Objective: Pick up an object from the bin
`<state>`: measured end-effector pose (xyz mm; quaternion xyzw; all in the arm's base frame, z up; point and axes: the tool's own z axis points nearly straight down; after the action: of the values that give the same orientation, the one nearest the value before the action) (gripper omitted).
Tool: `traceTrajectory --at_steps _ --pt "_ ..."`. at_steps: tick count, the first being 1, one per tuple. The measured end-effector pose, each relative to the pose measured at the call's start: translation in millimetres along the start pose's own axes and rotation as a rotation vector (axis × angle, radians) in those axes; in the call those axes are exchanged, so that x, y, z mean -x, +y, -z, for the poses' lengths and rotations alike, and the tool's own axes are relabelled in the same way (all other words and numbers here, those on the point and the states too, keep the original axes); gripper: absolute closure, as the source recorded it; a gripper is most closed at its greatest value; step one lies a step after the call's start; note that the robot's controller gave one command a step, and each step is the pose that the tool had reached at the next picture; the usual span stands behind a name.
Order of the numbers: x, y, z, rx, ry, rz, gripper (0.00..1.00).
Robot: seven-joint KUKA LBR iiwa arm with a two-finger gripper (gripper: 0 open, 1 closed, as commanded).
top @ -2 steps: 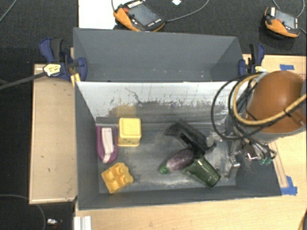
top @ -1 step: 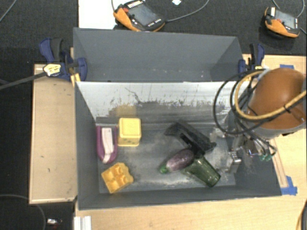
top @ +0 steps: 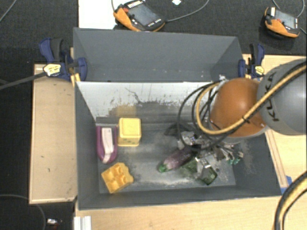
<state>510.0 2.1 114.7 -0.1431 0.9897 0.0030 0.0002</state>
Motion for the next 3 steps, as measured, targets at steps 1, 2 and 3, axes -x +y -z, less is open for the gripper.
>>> traceTrajectory --at_steps 1,2,3 --pt "-30.2 -10 -26 -0.013 -0.009 -0.022 1.00" --pt "-30.2 -10 -26 -0.013 -0.009 -0.021 1.00" --pt "-23.9 -27 -1 -0.013 -0.007 0.188 1.00"
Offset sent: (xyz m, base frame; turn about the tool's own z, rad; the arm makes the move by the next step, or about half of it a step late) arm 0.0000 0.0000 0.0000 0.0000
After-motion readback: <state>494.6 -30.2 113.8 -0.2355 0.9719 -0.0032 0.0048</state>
